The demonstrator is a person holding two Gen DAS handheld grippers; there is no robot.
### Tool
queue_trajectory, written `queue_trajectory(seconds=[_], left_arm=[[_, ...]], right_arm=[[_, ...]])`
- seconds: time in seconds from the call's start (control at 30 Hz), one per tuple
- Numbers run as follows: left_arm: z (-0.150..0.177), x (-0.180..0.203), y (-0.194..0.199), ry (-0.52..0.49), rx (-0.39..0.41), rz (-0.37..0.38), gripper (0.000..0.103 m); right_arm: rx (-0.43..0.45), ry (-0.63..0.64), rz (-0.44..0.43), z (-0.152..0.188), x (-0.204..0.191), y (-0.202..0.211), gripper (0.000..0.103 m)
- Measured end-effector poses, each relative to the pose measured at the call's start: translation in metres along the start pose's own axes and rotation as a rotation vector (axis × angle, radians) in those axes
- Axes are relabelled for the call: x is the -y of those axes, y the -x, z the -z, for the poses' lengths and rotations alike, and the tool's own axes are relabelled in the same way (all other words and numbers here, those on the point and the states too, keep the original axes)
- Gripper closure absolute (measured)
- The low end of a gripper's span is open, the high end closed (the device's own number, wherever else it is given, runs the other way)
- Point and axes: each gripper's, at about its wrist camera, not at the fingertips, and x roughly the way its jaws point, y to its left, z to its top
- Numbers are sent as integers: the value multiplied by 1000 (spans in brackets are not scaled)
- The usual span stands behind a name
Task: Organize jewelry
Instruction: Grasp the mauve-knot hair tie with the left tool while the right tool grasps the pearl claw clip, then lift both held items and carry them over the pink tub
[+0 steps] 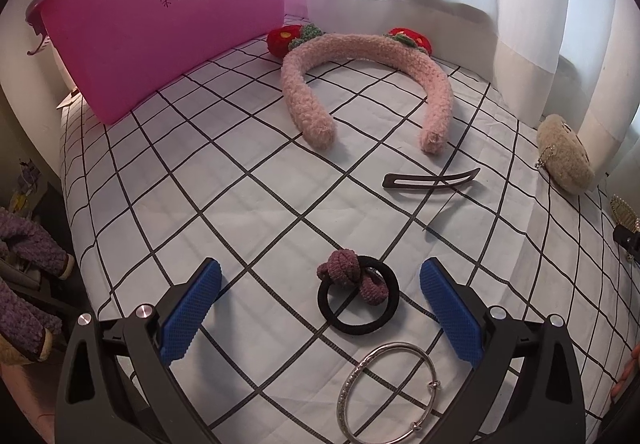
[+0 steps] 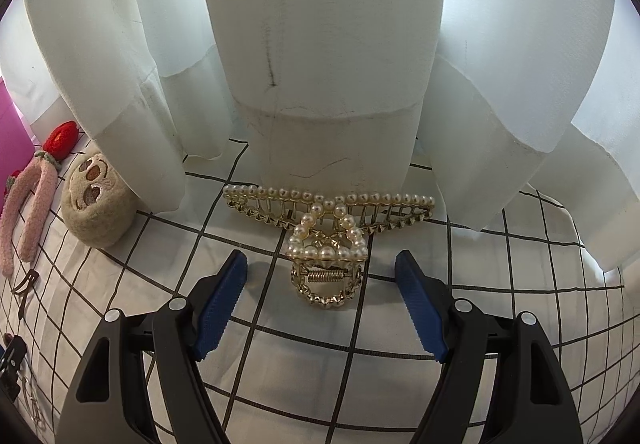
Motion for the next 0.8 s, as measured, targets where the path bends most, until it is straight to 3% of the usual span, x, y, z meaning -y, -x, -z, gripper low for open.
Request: queue_trajectory(seconds=[0.27,0.43,0.5,0.53,0.57,0.6,0.63,0.7,0.8], left_arm=[[0,-2,3,-3,-12,12,9],[4,-1,9,-11,-3,24,23],[6,-2,12,-15,6,27,35],[7,-2,14,-18,9,30,39],[7,-1,15,-21,12,34,50],[6,0,17,-25,16,36,68],[6,0,17,-29,16,39,76],[4,0,17,-31,9,44,84],[3,-2,18,-25,-2,58,88]], right_arm=[[4,9,-9,-8,0,-8,31],[21,55,-33,-1,-8,0,53],[24,66,-39,0,-11,2,70],[23,70,-39,0,-12,3,71],[23,71,-41,1,-13,3,71],[22,71,-48,2,-13,4,71],[21,71,-56,3,-13,5,71],[22,77,-65,6,-12,7,71],[23,85,-84,13,-14,17,71]])
